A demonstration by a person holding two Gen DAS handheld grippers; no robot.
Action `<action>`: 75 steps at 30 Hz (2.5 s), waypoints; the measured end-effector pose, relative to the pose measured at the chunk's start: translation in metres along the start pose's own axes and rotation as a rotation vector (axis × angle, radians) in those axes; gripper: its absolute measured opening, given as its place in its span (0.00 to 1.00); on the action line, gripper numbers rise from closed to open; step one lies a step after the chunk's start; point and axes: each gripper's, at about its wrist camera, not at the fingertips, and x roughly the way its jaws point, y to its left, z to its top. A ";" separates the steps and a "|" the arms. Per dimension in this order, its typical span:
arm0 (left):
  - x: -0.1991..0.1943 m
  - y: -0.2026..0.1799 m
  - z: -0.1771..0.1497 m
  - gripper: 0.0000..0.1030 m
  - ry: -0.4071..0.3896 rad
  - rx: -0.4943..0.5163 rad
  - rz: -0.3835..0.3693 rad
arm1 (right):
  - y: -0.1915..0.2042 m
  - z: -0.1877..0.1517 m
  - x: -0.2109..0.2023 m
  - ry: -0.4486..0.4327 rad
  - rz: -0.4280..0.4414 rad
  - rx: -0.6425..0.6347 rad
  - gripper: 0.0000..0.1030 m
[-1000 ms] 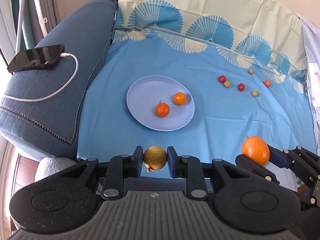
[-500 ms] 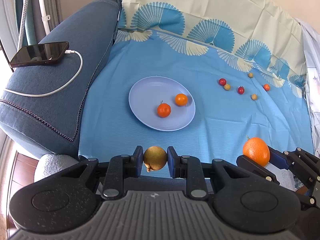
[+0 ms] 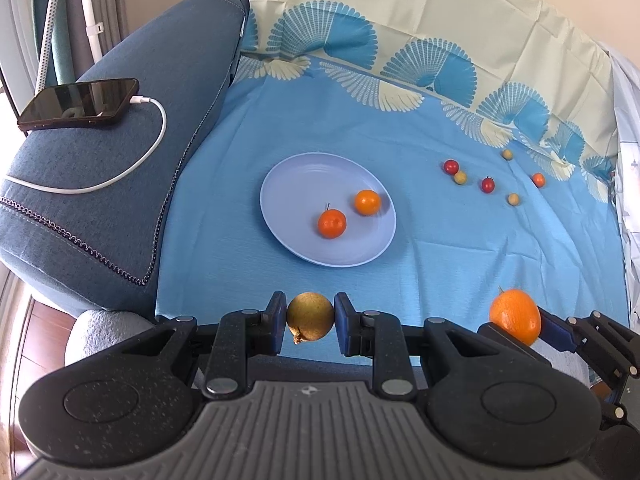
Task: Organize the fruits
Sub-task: 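Carry both fruits over the plate and lower them onto it, then open both tools to release the fruits and withdraw from the plate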
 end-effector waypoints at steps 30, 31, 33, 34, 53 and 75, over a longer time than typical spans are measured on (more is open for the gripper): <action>0.123 -0.009 0.091 0.27 0.076 -0.017 0.031 | -0.048 0.019 0.117 0.086 -0.039 0.060 0.35; 0.129 -0.008 0.094 0.27 0.078 -0.016 0.031 | -0.051 0.020 0.124 0.091 -0.040 0.059 0.35; 0.142 -0.008 0.100 0.27 0.086 -0.012 0.036 | -0.055 0.022 0.139 0.105 -0.042 0.058 0.35; 0.149 -0.008 0.102 0.27 0.093 -0.011 0.038 | -0.057 0.023 0.147 0.113 -0.042 0.057 0.35; 0.235 -0.004 0.114 0.92 0.169 0.004 0.087 | -0.063 0.009 0.248 0.263 -0.024 -0.028 0.35; 0.090 0.012 0.027 1.00 0.099 -0.038 0.205 | -0.032 0.005 0.097 0.151 -0.104 0.056 0.99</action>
